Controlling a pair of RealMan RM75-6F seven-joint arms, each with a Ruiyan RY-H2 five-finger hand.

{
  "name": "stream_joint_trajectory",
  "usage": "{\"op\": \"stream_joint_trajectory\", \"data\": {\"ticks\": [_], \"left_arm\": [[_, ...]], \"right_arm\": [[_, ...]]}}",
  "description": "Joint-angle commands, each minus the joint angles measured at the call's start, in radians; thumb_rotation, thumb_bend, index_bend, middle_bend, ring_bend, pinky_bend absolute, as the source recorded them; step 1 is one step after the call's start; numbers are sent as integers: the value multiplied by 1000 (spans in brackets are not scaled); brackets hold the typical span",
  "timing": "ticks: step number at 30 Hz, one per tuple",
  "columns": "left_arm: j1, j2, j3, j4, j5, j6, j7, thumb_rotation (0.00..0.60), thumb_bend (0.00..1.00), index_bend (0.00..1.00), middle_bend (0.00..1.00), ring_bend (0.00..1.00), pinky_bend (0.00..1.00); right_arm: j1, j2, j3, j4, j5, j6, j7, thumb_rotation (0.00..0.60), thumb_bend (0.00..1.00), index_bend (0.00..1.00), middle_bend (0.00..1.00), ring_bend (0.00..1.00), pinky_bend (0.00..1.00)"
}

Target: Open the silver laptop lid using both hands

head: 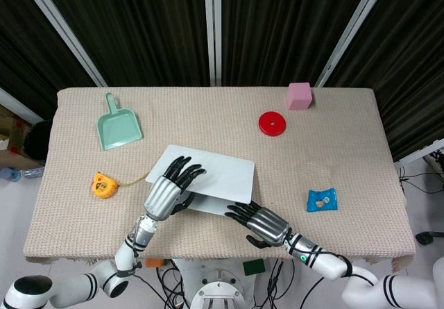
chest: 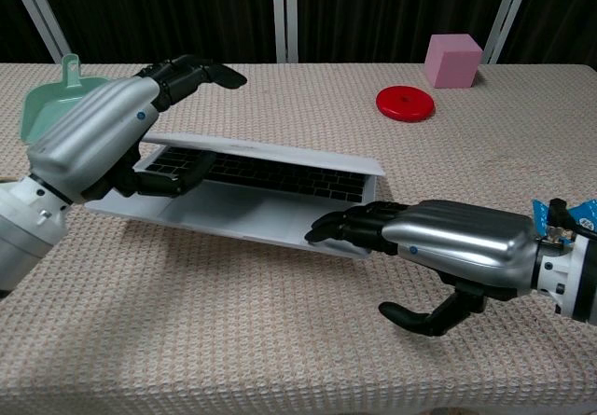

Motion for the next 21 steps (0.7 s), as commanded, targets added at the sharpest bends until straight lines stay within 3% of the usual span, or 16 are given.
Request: {"op": "stream_joint_trajectory", "data": {"ticks": [1,9,21], "left_arm": [[-13,5,-12,-13,-7,-13,11,600,543,175,188,63,95],[-76,46,-80,-85,-53,-95,71,600,543,175,188,62,94],[-202,209,-263,-276,-252,-328,217,600,543,175,188,62,93]], "right_arm": [[26,-20,16,-5,34,-37,-24,600,493,0,0,0,0],[54,-41,33,-19,94,-77,-81,600,493,0,0,0,0],[77,-66,45,-24,161,-97,-144,600,494,0,0,0,0]]}}
